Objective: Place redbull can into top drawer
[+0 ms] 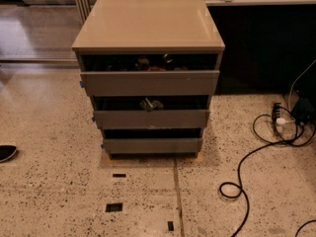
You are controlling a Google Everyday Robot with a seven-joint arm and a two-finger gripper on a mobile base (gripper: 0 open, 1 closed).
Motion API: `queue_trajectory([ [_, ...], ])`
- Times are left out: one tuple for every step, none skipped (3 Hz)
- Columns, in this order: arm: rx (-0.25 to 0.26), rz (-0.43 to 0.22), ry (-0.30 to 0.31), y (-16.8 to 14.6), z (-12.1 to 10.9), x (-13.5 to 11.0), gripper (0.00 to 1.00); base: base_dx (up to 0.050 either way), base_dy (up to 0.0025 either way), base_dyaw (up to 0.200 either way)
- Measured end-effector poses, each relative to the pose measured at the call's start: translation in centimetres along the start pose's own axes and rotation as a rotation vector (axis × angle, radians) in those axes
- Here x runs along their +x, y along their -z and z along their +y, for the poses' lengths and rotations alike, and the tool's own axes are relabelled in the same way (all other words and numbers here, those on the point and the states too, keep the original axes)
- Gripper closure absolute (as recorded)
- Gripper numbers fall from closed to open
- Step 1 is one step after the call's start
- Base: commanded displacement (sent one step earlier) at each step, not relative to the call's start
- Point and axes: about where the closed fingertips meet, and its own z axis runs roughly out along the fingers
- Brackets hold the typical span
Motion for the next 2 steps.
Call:
queue_trajectory([
  [-0.034, 0.026, 0.131, 1.1, 4.4, 4.0, 0.0, 0.0, 0.0, 0.0],
  [-0.015, 0.035, 0.138, 1.7, 3.5, 6.2, 0.0, 0.0, 0.0, 0.0],
])
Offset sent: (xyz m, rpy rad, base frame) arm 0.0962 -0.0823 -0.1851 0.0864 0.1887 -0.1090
